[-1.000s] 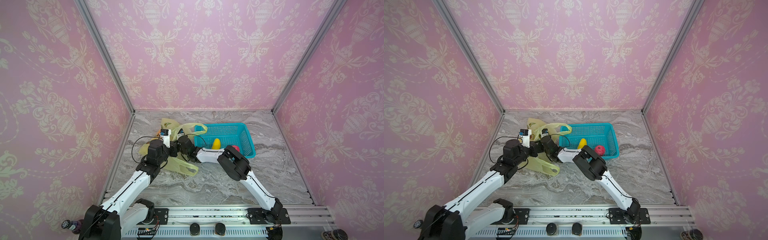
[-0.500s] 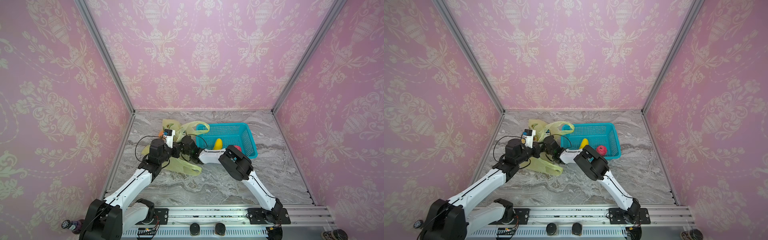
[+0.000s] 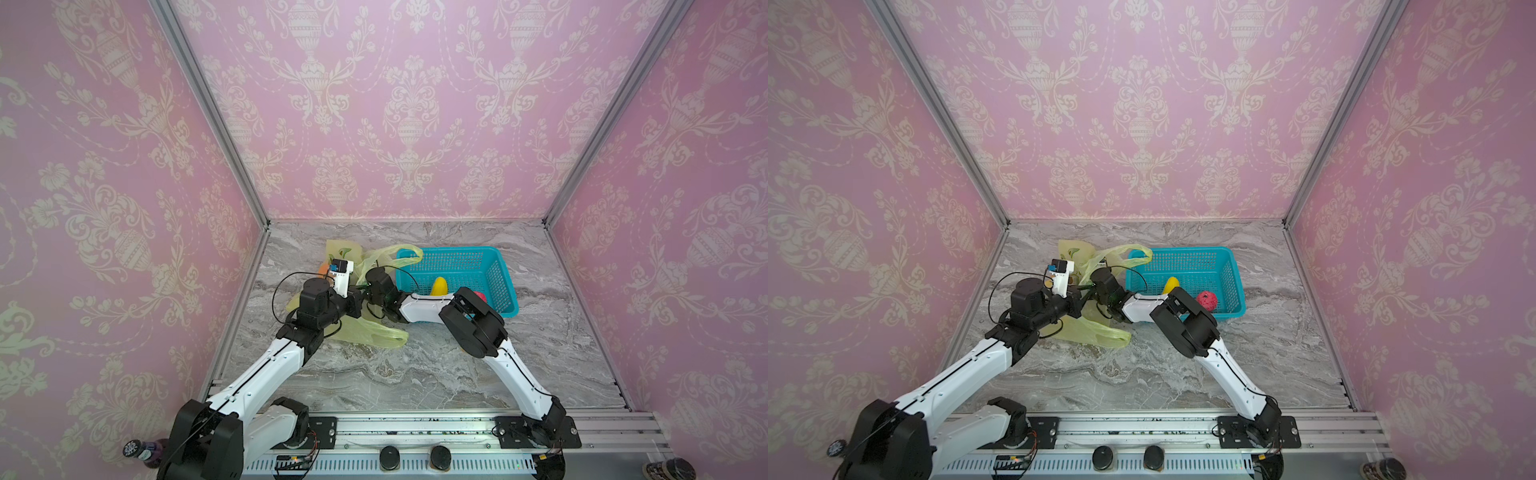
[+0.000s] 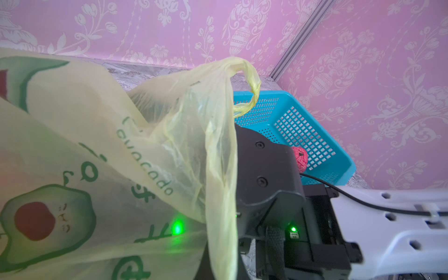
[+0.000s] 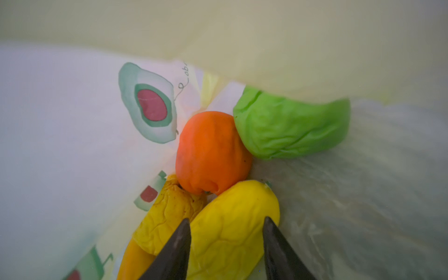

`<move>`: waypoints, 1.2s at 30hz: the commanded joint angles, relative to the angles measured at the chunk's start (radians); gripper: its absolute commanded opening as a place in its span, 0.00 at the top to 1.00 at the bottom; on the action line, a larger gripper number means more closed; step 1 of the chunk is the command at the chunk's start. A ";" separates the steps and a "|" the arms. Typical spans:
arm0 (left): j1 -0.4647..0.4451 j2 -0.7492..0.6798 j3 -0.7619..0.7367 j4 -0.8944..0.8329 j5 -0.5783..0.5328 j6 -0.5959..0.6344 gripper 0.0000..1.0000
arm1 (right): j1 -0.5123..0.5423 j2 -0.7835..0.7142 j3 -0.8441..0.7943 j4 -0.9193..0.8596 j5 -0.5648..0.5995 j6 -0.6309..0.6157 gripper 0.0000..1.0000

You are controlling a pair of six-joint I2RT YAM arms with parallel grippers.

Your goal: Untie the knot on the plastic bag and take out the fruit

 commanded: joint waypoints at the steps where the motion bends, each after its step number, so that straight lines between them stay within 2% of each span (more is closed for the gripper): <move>1: -0.008 0.000 0.004 0.016 -0.067 0.003 1.00 | 0.014 -0.061 -0.087 0.024 -0.024 -0.025 0.60; 6: -0.002 -0.004 0.006 -0.025 -0.181 0.005 1.00 | 0.014 -0.170 -0.192 0.069 -0.050 -0.054 0.71; 9: 0.002 -0.011 0.002 -0.037 -0.212 0.005 1.00 | 0.014 -0.224 -0.251 0.103 -0.058 -0.063 0.75; 18: 0.038 -0.020 -0.009 -0.067 -0.323 -0.011 1.00 | 0.013 -0.290 -0.328 0.155 -0.074 -0.066 0.84; 22: 0.057 0.001 -0.001 -0.078 -0.327 -0.027 1.00 | 0.012 -0.285 -0.326 0.154 -0.075 -0.060 0.84; 24: 0.058 0.011 0.006 -0.087 -0.330 -0.028 1.00 | 0.012 -0.266 -0.307 0.129 -0.065 -0.055 0.78; 26: 0.058 0.024 0.026 -0.112 -0.323 -0.021 1.00 | 0.013 -0.238 -0.267 0.065 -0.048 -0.044 0.60; 29: 0.058 0.035 0.033 -0.114 -0.321 -0.041 1.00 | 0.016 -0.188 -0.138 -0.118 -0.021 -0.038 0.46; 32: 0.060 0.051 0.056 -0.136 -0.304 -0.062 1.00 | 0.011 -0.143 0.010 -0.331 -0.022 -0.019 0.36; 36: 0.059 0.045 0.065 -0.151 -0.281 -0.084 1.00 | 0.011 -0.118 0.067 -0.438 -0.025 0.022 0.25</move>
